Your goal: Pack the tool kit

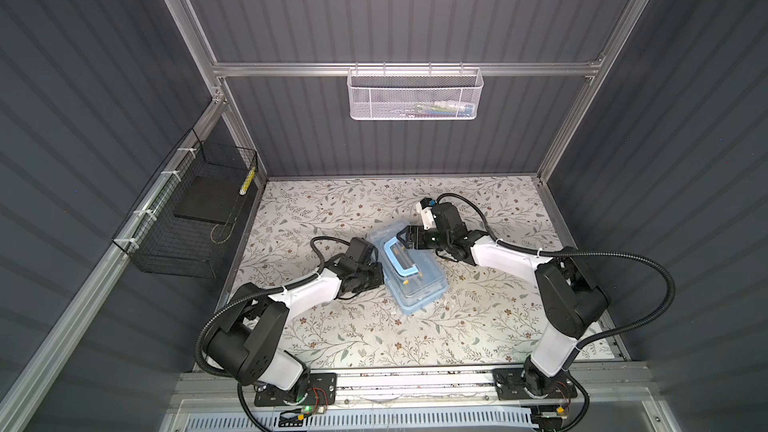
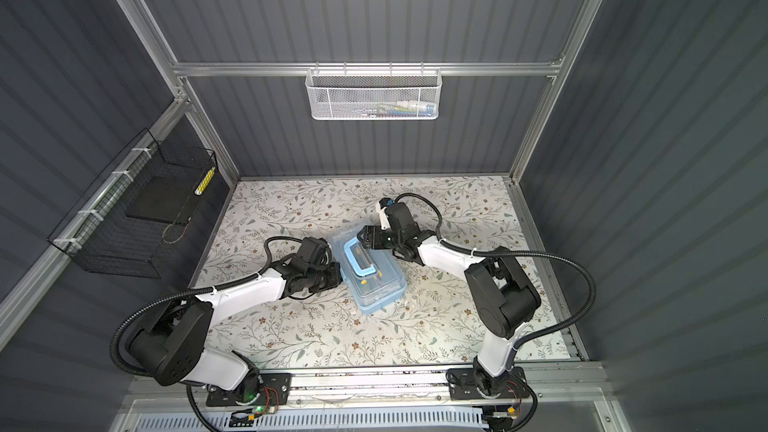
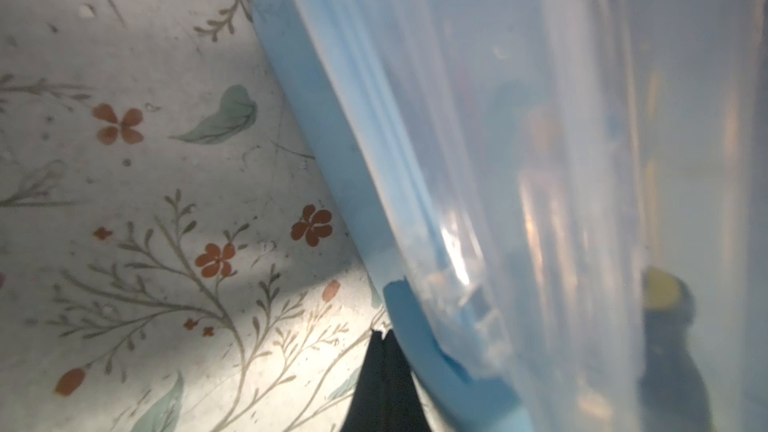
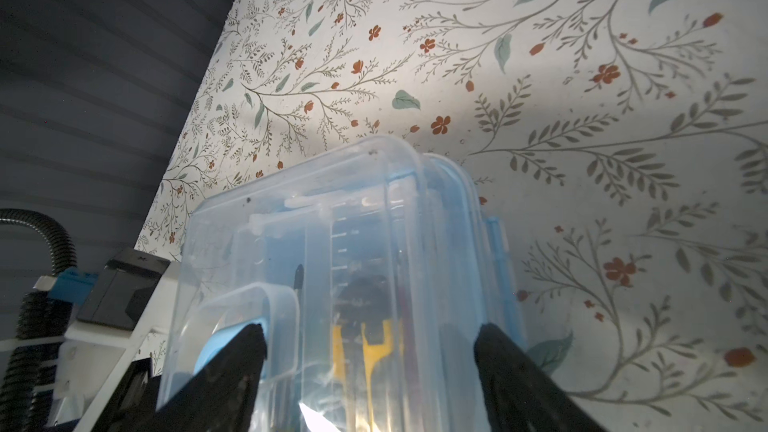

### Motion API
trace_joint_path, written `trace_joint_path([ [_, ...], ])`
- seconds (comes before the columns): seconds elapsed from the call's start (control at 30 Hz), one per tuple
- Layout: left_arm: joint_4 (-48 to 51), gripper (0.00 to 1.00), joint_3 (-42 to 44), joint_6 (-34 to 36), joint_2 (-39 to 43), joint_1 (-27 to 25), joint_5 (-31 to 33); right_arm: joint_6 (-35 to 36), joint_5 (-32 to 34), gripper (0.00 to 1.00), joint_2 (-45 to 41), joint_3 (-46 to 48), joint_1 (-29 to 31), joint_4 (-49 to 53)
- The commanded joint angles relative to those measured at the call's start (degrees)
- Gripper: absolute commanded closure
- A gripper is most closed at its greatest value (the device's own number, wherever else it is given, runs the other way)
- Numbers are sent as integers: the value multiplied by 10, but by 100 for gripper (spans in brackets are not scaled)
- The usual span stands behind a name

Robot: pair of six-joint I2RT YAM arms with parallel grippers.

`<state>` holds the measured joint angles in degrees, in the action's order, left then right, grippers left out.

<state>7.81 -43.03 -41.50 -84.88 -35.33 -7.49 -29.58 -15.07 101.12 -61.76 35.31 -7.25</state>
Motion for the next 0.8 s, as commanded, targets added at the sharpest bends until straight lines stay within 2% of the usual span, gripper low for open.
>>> trace_joint_path([
  [0.0, -225, 95, -84, 47, 74, -21, -70, -48, -154, 19, 45, 80, 75, 88],
  [0.03, -201, 85, -76, 48, 87, -13, -65, -51, -158, 19, 43, 85, 69, 81],
  [0.13, -139, 80, -47, 48, 126, 10, -50, -51, -167, 19, 41, 93, 56, 70],
  [0.17, -122, 75, -38, 48, 137, 17, -47, -49, -171, 19, 42, 93, 53, 68],
  [0.2, -110, 67, -30, 48, 149, 21, -41, -49, -174, 19, 42, 92, 51, 67],
  [0.23, -101, 53, -20, 46, 162, 22, -32, -48, -177, 19, 43, 92, 49, 65],
  [0.27, -99, 46, -8, 42, 172, 26, -30, -46, -182, 19, 43, 90, 46, 64],
  [0.33, -88, 37, 10, 37, 188, 28, -25, -43, -187, 19, 44, 88, 43, 63],
  [0.53, -58, 34, 60, 29, 222, 38, -11, -36, -192, 19, 45, 82, 38, 68],
  [0.7, 51, 33, 51, 65, 265, 77, 32, -51, -170, 19, 29, 102, 19, 59],
  [0.73, 75, 28, 45, 72, 279, 96, 39, -52, -163, 19, 25, 107, 14, 58],
  [0.77, 88, 17, 40, 78, 293, 114, 40, -48, -154, 19, 21, 108, 13, 63],
])
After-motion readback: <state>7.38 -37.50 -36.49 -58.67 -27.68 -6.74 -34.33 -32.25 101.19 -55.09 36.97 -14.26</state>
